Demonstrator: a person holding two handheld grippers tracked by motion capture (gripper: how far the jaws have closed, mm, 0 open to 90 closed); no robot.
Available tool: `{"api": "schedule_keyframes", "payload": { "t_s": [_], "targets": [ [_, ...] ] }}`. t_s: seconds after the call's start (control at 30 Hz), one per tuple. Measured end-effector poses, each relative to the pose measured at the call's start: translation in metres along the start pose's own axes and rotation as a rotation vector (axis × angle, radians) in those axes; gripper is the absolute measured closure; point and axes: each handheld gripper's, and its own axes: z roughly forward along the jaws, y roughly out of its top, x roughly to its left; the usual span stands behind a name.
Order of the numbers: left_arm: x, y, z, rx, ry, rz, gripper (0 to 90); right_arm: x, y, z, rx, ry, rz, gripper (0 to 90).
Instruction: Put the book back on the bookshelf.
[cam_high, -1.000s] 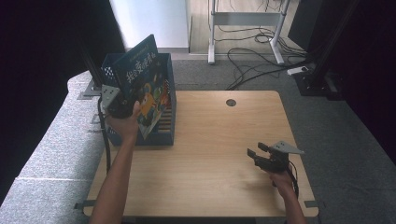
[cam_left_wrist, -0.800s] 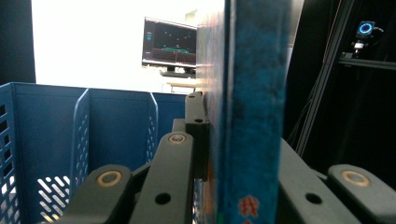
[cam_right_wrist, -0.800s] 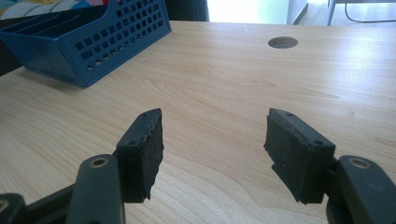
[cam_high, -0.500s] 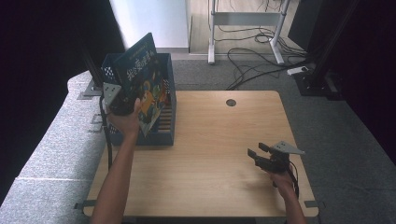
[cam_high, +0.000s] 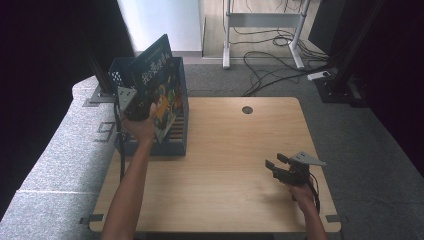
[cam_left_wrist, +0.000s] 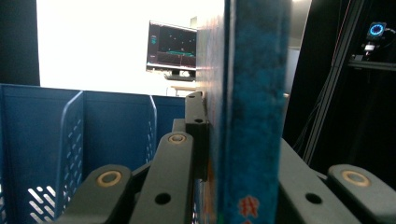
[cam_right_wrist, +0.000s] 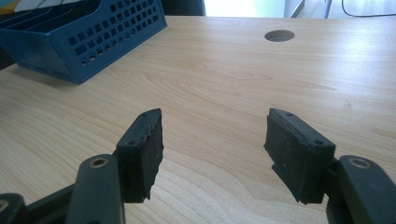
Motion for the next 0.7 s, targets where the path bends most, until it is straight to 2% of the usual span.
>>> {"api": "schedule_keyframes", "payload": {
  "t_s": [0.3, 0.7],
  "targets": [
    [-0.004, -0.008, 0.013, 0.009, 0.015, 0.015, 82.8, -0.002, -0.001, 0.000, -0.003, -0.001, 0.006, 36.3],
    [-0.009, -0.011, 0.024, -0.016, 0.044, 0.024, 82.8, -0.004, 0.000, -0.003, -0.011, 0.001, 0.013, 36.3]
  ]
}}
